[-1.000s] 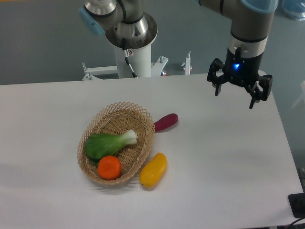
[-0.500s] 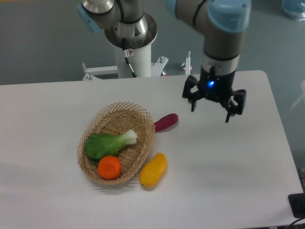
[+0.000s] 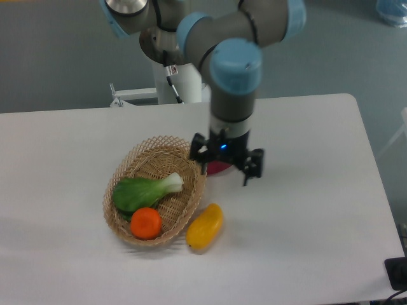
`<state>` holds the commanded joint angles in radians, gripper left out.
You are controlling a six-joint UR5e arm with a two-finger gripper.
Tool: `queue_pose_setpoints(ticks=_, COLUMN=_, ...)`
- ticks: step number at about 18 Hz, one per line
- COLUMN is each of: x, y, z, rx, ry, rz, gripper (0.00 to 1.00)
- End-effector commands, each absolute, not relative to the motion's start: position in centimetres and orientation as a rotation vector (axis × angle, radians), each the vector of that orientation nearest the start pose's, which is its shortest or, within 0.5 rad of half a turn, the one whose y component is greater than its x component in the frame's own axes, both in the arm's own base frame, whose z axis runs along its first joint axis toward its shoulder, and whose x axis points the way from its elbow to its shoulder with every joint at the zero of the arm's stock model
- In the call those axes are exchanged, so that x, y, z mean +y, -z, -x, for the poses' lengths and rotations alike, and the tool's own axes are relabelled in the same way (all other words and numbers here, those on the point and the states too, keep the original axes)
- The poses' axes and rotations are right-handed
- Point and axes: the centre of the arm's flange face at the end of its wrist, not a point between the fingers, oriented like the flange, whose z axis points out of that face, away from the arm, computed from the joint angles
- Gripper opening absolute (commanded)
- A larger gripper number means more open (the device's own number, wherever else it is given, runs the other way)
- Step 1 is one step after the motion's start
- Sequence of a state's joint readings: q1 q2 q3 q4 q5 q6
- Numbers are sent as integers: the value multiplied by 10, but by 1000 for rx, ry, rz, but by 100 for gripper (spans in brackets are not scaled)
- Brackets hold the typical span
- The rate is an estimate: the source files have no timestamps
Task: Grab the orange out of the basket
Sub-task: 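Move the open gripper over the wicker basket toward the orange, then lower the gripper into the basket and close it on the orange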
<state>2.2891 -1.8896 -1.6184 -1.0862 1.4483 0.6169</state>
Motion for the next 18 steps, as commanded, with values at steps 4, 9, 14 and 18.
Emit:
queue_pose_setpoints(ticks=4, x=584, y=-308, z=258, rx=-48, ry=109, rz=2980, gripper=100)
queue_pose_setpoints(ticks=9, x=605, y=-270, z=232, rx=28, ry=147, rz=2992, gripper=100)
queue_pose_setpoints(ticks=14, x=612, y=-255, z=228, rx=46, ry=155, rz=3000, gripper=100)
queue_pose_setpoints(ticks=18, x=612, y=-248, z=228, rx=43, ry=159, rz=3006, gripper=100)
